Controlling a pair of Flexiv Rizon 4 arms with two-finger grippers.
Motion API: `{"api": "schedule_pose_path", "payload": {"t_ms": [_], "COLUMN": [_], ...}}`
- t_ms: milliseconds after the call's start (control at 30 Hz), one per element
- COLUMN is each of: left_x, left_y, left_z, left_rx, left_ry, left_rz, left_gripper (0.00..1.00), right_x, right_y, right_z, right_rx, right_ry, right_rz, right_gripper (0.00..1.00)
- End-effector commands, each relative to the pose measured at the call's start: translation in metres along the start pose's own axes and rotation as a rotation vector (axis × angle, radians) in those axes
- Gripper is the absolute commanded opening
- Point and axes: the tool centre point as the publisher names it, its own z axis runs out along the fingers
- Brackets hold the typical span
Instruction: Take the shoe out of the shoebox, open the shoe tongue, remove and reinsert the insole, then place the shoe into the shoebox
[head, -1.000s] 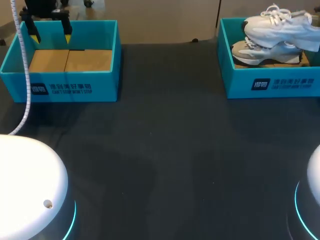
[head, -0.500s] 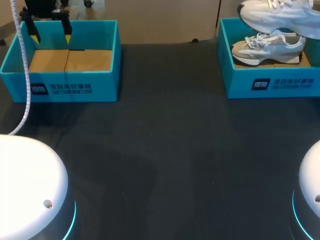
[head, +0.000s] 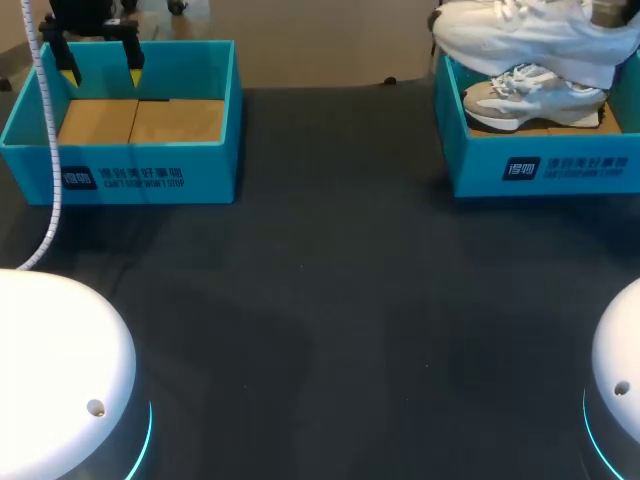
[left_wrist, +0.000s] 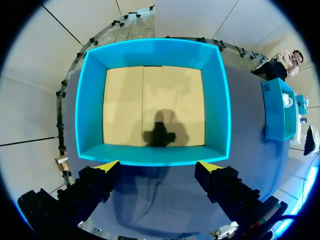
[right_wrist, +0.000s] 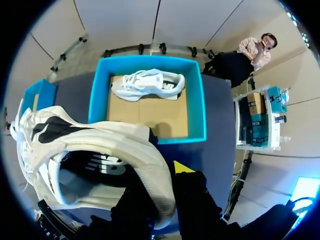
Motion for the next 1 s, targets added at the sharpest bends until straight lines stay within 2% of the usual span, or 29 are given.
{"api": "schedule_pose_path", "payload": {"t_ms": [33, 400, 467, 667, 700, 733, 900, 1000], "left_x": [0.0, 0.0, 0.0, 0.0, 0.0, 0.0, 0.0, 0.0], "left_y": [0.0, 0.0, 0.0, 0.0, 0.0, 0.0, 0.0, 0.0], "left_z": [0.0, 0.0, 0.0, 0.0, 0.0, 0.0, 0.0, 0.0], "left_rx": [0.0, 0.0, 0.0, 0.0, 0.0, 0.0, 0.0, 0.0], "left_ry": [0.0, 0.0, 0.0, 0.0, 0.0, 0.0, 0.0, 0.0], "left_rz": [0.0, 0.0, 0.0, 0.0, 0.0, 0.0, 0.0, 0.0], "left_gripper": [1.0, 1.0, 1.0, 1.0, 1.0, 1.0, 1.0, 1.0], "right_x": [0.028, 0.096, 0.104, 0.104, 0.128, 0.14, 0.157, 0.157], "right_y": [-0.038, -0.101, -0.109, -0.109, -0.131, -0.143, -0.157, -0.157], "right_z": [-0.011, -0.019, -0.02, -0.02, -0.021, -0.022, -0.02, -0.02], "right_rx": [-0.057, -0.068, -0.068, -0.068, -0.067, -0.069, -0.06, -0.06], "right_ry": [-0.028, -0.047, -0.053, -0.053, -0.063, -0.059, -0.043, -0.043], "right_rz": [0.019, 0.074, 0.081, 0.081, 0.095, 0.098, 0.07, 0.07], "right_gripper": [0.0, 0.0, 0.0, 0.0, 0.0, 0.0, 0.0, 0.0]}}
